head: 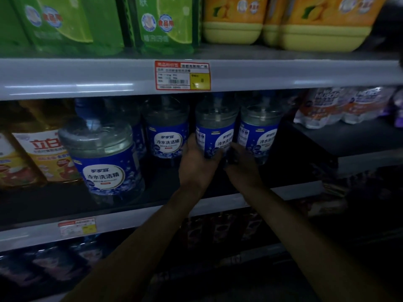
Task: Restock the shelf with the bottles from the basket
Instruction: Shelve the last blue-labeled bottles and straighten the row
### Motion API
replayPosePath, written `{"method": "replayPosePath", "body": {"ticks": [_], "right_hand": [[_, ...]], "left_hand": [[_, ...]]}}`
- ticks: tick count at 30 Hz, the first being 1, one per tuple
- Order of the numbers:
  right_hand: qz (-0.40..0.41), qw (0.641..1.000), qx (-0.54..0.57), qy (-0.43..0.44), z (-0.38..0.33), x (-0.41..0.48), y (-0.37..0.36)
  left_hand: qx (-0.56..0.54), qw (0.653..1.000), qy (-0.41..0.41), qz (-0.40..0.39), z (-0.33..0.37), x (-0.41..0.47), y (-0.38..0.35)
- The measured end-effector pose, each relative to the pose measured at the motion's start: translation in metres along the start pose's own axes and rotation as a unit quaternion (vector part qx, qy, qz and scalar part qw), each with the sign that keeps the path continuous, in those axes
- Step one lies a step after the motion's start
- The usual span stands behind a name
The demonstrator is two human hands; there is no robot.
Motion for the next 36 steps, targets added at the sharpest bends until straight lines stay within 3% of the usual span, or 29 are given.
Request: {"method": "replayPosePath", "body": {"ticks": [7,16,22,28,32,36], "right_hand": [[-0.016,0.999,0.033,-0.003,-0.003,0.0,0.0],[0.003,0.998,0.059,-0.036,0.005,0.005,-0.006],[0.018,0.995,0.076,-0.063,0.012,0.006,-0.007],[-0.029,0.999,-0.035,-0.008,0.002,-0.008,0.009],[-0.101,0.994,0.03,0.042,-0.007,-0.025,0.008],[-0.122,0.988,0.059,0.067,-0.012,-0.031,0.011]], "left_hand": [[-0.077,0.996,0.016,0.049,0.009,0.018,-0.001],[-0.111,0.991,0.062,0.031,0.018,0.036,-0.007],[-0.091,0.994,0.051,0.025,0.02,0.029,0.009],[-0.127,0.991,0.042,0.0,0.026,-0.005,0.031],[-0.163,0.985,0.056,-0.031,0.023,-0.028,0.046],[-0.164,0.985,0.019,-0.048,0.03,-0.046,0.058]]}}
Point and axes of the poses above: each hand's wrist, its own x-axis towards the middle knuckle, its own y-axis out of the back of the hand, z = x × y, the point moved 5 cm from there along x, towards the middle knuckle
